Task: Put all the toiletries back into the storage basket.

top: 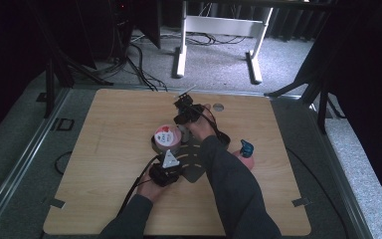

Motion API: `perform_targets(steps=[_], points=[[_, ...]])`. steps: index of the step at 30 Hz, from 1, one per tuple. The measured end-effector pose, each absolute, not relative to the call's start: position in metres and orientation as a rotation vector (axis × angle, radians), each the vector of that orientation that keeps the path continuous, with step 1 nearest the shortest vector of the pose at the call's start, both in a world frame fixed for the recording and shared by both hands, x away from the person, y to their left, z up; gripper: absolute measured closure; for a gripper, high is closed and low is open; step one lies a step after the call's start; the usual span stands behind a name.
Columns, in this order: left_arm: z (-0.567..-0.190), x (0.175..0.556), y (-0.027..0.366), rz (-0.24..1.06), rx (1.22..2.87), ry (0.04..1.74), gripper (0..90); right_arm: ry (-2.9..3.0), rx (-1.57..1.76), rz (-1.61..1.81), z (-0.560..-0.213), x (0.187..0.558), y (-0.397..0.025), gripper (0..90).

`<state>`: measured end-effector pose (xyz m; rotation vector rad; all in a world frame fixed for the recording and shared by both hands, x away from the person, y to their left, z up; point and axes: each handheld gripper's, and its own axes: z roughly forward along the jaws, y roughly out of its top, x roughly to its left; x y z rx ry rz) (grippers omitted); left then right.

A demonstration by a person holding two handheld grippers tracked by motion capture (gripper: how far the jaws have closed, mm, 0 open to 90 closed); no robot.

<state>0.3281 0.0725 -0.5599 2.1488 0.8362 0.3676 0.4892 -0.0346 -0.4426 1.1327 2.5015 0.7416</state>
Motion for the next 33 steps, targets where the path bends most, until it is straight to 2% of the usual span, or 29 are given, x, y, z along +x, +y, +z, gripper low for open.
perform_targets(steps=[13,18,21,26,33], points=[[-0.56,0.328,0.073,0.364,2.148,0.836,78.0,2.525,1.174,0.733,-0.445,0.495,-0.037,53.4],[-0.56,0.328,0.073,0.364,2.149,0.836,78.0,2.538,1.177,0.729,-0.445,0.496,-0.04,42.3],[-0.56,0.328,0.073,0.364,2.148,0.836,78.0,2.538,1.182,0.735,-0.446,0.495,-0.041,39.2],[-0.56,0.328,0.073,0.362,2.15,0.837,78.0,2.534,1.163,0.738,-0.442,0.491,-0.043,34.9],[-0.56,0.328,0.073,0.364,2.148,0.837,77.9,2.537,1.121,0.737,-0.435,0.483,-0.046,33.8]])
